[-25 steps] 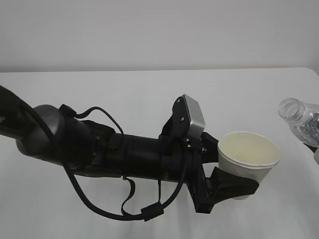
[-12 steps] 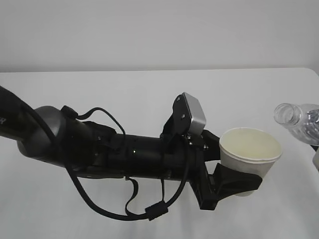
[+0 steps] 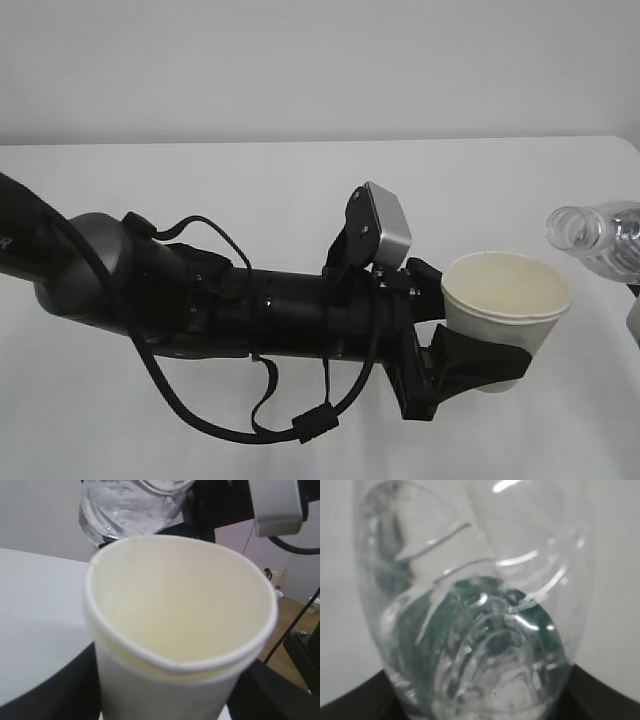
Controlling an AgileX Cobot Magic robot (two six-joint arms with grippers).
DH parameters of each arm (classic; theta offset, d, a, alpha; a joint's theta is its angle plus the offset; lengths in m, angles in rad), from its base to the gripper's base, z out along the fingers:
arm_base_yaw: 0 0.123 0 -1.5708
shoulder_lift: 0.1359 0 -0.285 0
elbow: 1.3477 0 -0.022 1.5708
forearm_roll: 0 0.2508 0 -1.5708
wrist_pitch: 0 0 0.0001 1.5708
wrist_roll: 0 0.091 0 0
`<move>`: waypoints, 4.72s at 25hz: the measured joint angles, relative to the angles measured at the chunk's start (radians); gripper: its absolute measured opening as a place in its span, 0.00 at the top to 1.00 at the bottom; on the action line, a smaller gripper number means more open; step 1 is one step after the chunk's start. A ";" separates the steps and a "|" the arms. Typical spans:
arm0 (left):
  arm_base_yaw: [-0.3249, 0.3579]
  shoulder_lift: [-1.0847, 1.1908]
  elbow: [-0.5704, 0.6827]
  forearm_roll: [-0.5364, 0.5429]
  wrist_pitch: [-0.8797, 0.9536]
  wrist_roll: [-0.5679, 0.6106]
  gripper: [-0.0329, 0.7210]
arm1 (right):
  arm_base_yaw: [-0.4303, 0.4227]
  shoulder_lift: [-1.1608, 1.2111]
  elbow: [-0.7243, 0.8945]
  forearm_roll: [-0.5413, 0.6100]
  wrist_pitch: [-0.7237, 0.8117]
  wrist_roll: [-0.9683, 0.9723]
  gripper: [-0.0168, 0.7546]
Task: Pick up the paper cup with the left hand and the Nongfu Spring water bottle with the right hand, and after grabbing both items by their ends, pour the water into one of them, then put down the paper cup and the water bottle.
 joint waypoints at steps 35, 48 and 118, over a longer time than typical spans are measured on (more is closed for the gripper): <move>0.000 0.000 0.000 0.019 -0.007 -0.003 0.31 | 0.000 0.000 0.000 0.030 -0.124 -0.254 0.40; 0.000 0.000 0.000 0.019 -0.007 -0.003 0.32 | 0.000 0.000 0.000 0.031 -0.159 -0.264 0.40; 0.000 0.000 0.000 0.019 -0.012 -0.005 0.32 | 0.000 0.000 -0.021 0.026 -0.214 -0.383 0.40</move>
